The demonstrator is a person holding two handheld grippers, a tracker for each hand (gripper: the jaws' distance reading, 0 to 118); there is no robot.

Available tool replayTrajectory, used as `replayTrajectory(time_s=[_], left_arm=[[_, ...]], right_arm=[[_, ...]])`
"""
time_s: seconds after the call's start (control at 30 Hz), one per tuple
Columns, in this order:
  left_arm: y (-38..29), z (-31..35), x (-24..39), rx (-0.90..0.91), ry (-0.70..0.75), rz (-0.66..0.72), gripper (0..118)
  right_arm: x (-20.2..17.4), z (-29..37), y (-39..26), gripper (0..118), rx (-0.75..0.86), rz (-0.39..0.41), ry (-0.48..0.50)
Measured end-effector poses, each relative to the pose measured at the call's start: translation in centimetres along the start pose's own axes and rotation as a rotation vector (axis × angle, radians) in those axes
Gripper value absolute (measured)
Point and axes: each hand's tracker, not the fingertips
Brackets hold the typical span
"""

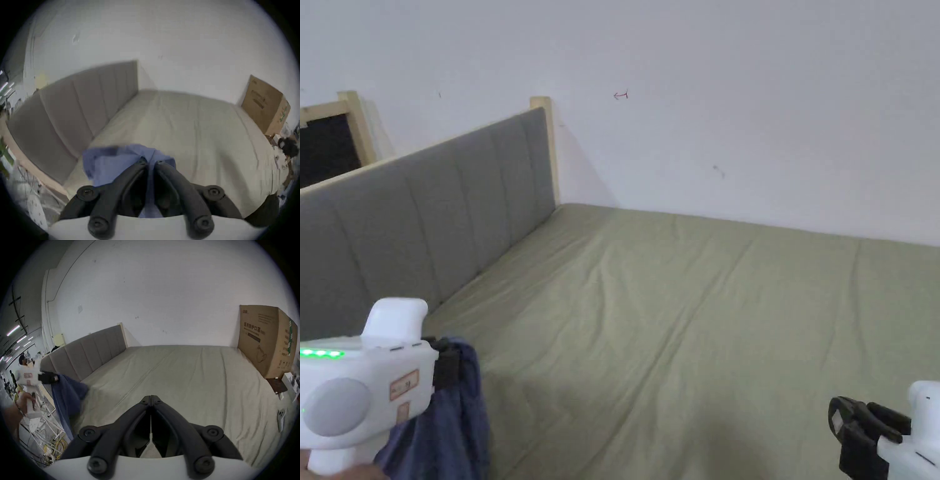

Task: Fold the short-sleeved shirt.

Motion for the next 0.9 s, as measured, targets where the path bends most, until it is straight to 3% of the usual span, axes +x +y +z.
replayTrajectory(time_s=[0.2, 0.4, 0.53, 0.67, 0.83, 0.9], left_arm=[[8.6, 5.2, 10.5, 0.205, -0.303, -0.006, 3], [10.6, 3.7, 25.0, 0.185, -0.676, -0.066, 3], [6.3, 1.6, 35.9, -0.010, -0.865, -0.071, 3], [-1.1, -2.4, 43.8, -0.319, -0.860, -0.181, 3], [-9.8, -8.5, 47.7, -0.720, -0.881, -0.138, 3], [-11.3, -9.0, 47.1, -0.777, -0.872, -0.088, 5]], right_arm=[[2.8, 5.5, 1.6, 0, 0.121, -0.030, -0.068], [7.5, 12.1, 2.5, 0, 0.220, -0.059, -0.210], [11.0, 15.7, 2.0, 0, 0.231, -0.061, -0.336], [14.1, 17.6, 0.4, 0, 0.205, -0.112, -0.401], [16.6, 17.5, -2.0, 0, 0.142, -0.181, -0.450], [17.0, 17.0, -2.6, 0, 0.122, -0.203, -0.442]])
